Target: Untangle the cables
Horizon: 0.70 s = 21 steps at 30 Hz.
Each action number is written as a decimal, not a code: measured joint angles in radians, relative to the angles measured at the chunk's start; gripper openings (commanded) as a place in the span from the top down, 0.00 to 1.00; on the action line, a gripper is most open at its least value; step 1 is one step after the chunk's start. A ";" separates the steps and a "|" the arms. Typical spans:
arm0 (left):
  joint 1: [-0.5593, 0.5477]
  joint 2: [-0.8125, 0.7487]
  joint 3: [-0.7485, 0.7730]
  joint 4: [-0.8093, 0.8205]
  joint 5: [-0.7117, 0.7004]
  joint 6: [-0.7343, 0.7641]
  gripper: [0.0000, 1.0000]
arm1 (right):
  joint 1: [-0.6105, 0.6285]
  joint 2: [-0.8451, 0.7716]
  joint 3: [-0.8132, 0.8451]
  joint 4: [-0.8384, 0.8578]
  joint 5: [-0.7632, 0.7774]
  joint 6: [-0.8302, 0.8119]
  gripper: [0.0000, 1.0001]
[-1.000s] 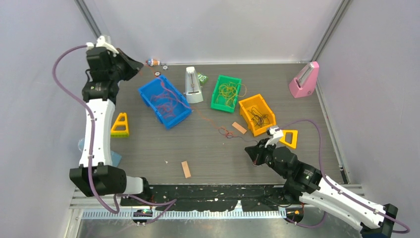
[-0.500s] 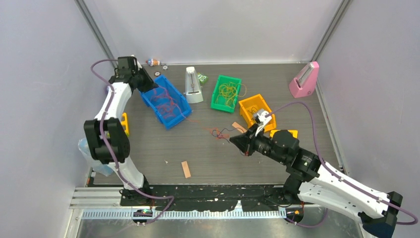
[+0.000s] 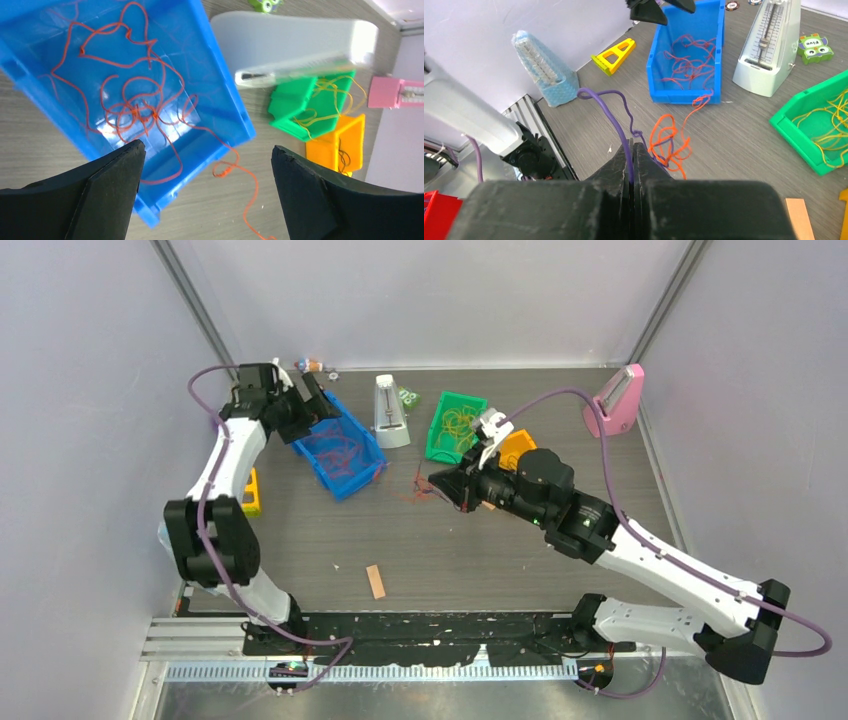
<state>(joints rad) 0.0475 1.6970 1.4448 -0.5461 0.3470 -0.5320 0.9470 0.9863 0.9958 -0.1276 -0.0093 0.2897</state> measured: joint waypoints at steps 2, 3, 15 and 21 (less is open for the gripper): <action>-0.006 -0.090 -0.065 0.026 0.009 0.010 0.01 | 0.000 0.035 0.030 -0.001 0.000 -0.003 0.95; -0.010 -0.144 -0.107 0.045 0.013 0.016 0.01 | 0.000 0.050 0.044 0.000 0.000 -0.004 0.95; -0.308 -0.811 -0.926 0.661 -0.074 0.119 0.06 | 0.000 0.195 0.198 0.000 0.010 -0.002 0.95; -0.423 -0.856 -1.110 0.911 -0.068 0.316 0.12 | 0.000 0.222 0.231 0.000 -0.005 0.005 0.95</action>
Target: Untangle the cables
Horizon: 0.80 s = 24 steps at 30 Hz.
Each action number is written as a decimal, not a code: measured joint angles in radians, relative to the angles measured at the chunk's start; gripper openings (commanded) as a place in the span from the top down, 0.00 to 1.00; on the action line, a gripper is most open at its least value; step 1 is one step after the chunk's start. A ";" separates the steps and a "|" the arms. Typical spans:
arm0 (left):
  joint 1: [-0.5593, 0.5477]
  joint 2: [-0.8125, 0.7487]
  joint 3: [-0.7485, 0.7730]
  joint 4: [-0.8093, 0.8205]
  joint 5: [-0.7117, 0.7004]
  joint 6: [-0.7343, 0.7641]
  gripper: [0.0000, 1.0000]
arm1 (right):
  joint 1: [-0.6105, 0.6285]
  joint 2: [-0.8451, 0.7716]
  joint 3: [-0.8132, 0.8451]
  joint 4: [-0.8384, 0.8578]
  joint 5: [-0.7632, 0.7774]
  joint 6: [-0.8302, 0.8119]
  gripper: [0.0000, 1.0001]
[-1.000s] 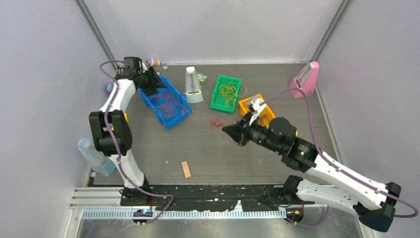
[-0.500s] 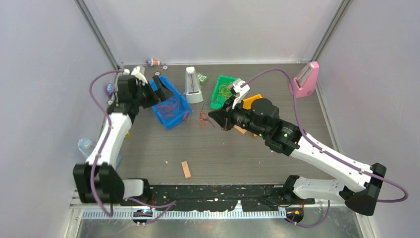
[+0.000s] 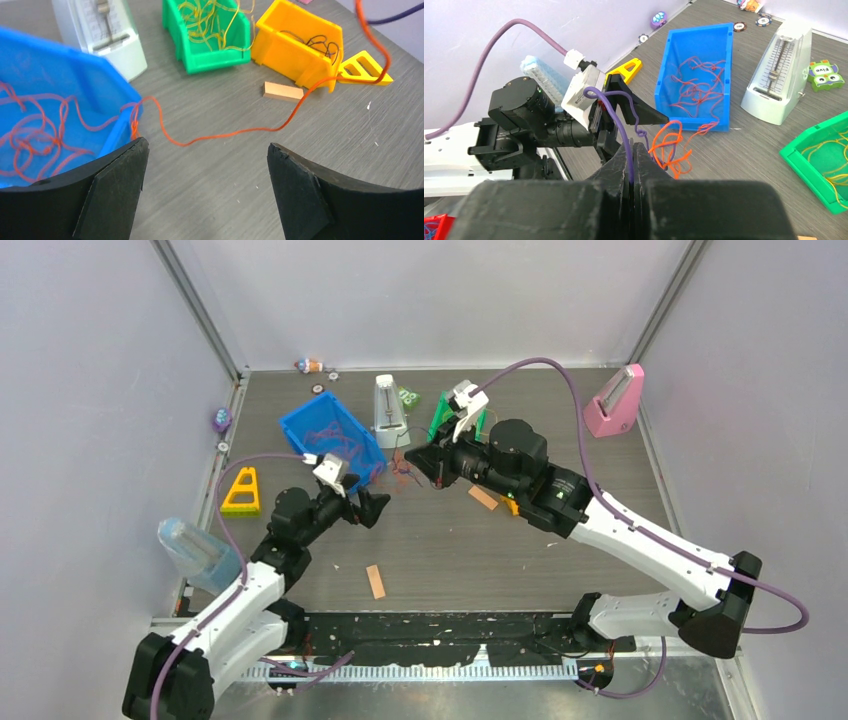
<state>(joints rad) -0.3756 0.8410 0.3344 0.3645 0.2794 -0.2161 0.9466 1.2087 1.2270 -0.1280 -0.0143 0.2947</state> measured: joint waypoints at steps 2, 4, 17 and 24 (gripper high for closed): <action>-0.006 0.007 -0.004 0.043 0.027 0.048 0.13 | 0.000 0.004 0.010 0.000 -0.005 0.003 0.95; -0.017 0.026 -0.004 0.103 0.064 0.092 0.13 | 0.000 0.009 0.021 0.000 -0.013 0.008 0.95; -0.174 0.267 0.100 0.225 0.148 0.305 0.51 | 0.000 0.028 0.043 0.000 -0.037 0.026 0.95; -0.182 0.341 0.126 0.296 0.076 0.300 1.00 | 0.000 0.028 0.043 -0.005 -0.035 0.027 0.95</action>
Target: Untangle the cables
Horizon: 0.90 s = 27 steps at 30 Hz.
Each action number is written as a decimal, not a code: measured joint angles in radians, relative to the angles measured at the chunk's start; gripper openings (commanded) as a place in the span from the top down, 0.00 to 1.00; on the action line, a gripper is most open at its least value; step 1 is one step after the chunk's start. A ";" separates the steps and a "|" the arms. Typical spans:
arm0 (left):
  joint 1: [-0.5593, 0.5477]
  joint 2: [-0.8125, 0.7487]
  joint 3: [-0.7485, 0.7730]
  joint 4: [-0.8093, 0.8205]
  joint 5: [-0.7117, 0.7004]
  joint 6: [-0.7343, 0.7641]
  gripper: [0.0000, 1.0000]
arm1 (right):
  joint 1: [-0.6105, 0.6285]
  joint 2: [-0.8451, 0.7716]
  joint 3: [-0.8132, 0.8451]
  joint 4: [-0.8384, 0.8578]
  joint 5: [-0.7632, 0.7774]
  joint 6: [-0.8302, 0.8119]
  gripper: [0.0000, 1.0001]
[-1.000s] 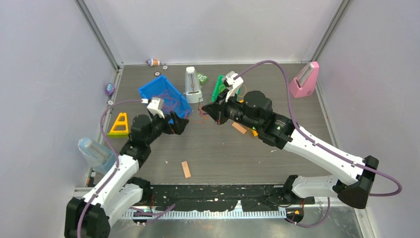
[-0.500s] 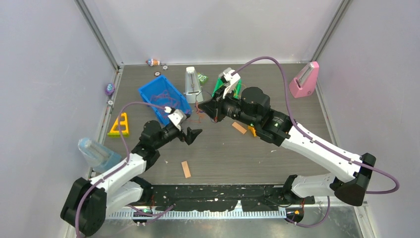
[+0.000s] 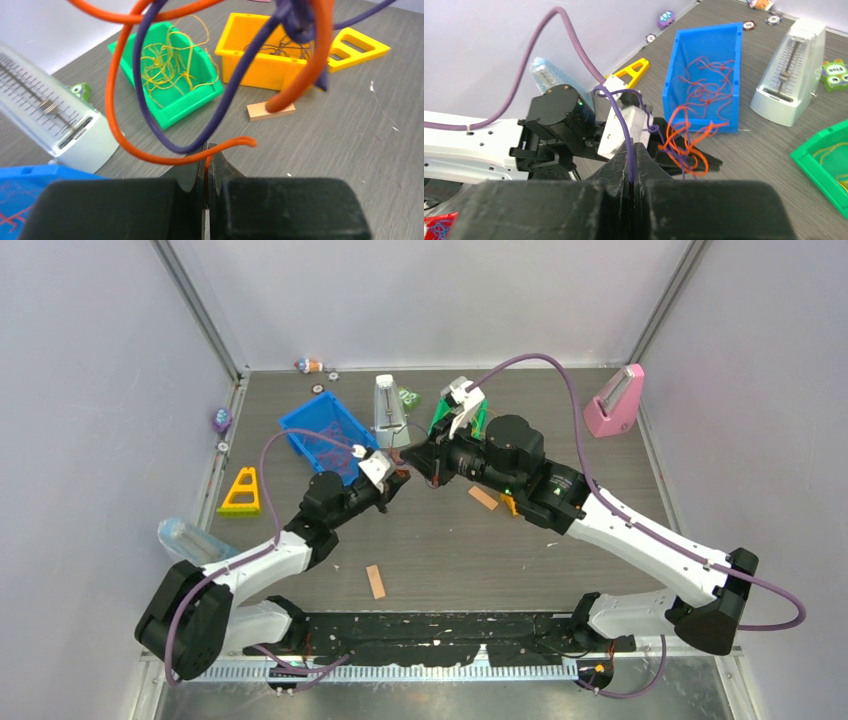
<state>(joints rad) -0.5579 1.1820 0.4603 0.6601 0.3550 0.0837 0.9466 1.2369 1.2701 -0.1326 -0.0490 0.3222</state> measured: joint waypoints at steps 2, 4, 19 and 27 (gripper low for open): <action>0.005 0.000 0.000 0.001 -0.048 -0.021 1.00 | -0.002 -0.002 0.000 -0.019 0.027 -0.001 0.95; 0.022 -0.001 0.000 -0.001 -0.091 -0.050 1.00 | -0.005 -0.010 -0.002 -0.045 0.063 -0.001 0.95; 0.463 0.090 0.201 -0.261 -0.241 -0.308 1.00 | -0.058 -0.595 -0.385 -0.304 0.463 0.062 0.95; 0.495 0.207 0.380 -0.399 -0.270 -0.300 1.00 | -0.061 -0.785 -0.388 -0.398 0.561 0.061 0.95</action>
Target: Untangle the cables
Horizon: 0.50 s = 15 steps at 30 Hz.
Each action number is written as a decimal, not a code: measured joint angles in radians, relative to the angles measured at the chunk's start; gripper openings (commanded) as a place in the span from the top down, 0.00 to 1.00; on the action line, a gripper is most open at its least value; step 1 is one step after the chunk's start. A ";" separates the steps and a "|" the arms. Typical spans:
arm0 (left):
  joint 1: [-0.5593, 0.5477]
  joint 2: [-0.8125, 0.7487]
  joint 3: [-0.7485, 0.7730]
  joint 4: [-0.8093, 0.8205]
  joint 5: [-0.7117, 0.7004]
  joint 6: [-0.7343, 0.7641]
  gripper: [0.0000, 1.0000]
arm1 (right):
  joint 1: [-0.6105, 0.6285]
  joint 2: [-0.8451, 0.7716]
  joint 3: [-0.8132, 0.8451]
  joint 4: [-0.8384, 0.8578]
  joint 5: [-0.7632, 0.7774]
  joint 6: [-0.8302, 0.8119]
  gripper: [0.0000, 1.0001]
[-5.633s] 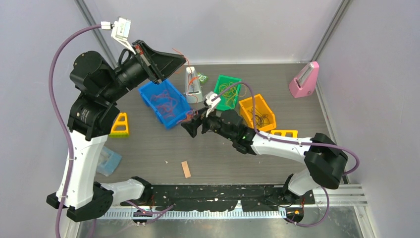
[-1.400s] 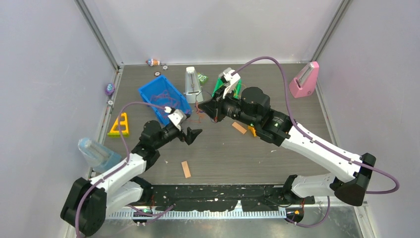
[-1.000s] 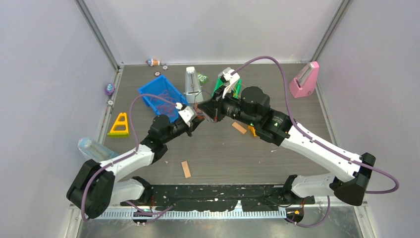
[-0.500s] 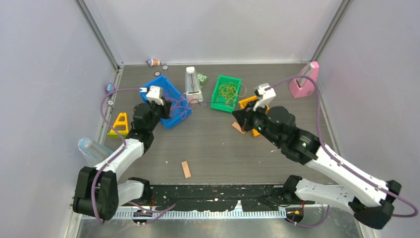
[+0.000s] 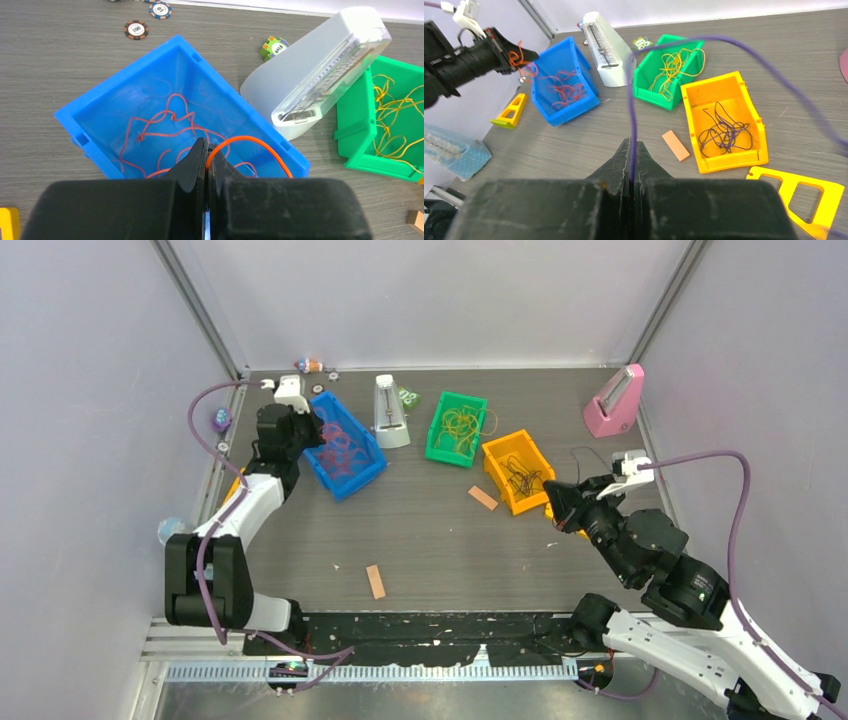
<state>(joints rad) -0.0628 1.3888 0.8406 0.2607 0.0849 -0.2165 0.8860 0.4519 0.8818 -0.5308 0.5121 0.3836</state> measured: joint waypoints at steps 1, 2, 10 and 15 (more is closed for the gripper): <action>0.000 0.007 0.021 -0.023 -0.004 0.011 1.00 | 0.000 0.000 0.000 -0.008 0.002 -0.001 0.95; 0.000 0.014 0.038 -0.040 -0.006 0.016 1.00 | 0.000 0.003 0.000 -0.018 0.003 -0.002 0.95; 0.000 0.096 0.185 -0.193 -0.039 0.058 0.64 | 0.000 0.050 0.017 -0.038 0.010 -0.022 0.95; 0.000 0.177 0.304 -0.338 -0.045 0.076 0.31 | 0.000 0.118 0.071 -0.039 0.006 -0.045 0.95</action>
<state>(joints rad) -0.0624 1.5654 1.1442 -0.0769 0.0395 -0.1402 0.8860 0.5701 0.9527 -0.5697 0.5182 0.3389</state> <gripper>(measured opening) 0.540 0.060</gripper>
